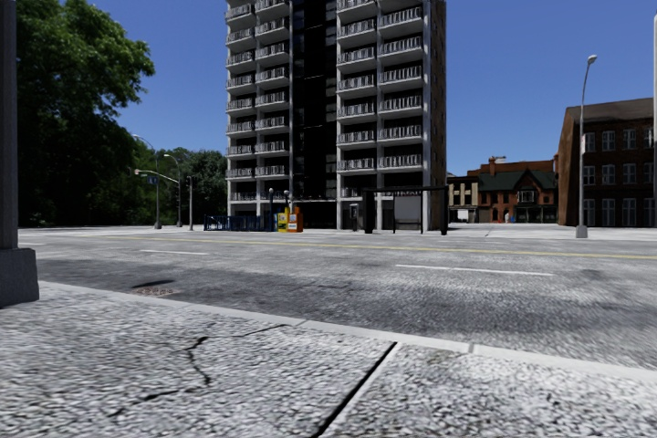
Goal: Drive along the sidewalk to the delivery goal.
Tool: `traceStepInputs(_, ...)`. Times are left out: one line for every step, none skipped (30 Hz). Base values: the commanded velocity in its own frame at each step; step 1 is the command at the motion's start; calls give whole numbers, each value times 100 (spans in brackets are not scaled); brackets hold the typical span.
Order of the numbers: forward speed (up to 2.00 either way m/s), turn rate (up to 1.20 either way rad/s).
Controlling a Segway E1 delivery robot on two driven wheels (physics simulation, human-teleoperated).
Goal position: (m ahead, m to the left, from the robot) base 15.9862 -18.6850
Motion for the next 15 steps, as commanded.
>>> traceStepInputs(0, 24)
traceStepInputs(0, 24)
traceStepInputs(0, 24)
traceStepInputs(0, 25)
traceStepInputs(0, 25)
traceStepInputs(0, 25)
traceStepInputs(0, 25)
traceStepInputs(0, 25)
traceStepInputs(0, 25)
traceStepInputs(0, 25)
traceStepInputs(0, 25)
traceStepInputs(0, 25)
traceStepInputs(0, 25)
traceStepInputs(0, 25)
traceStepInputs(0, 25)
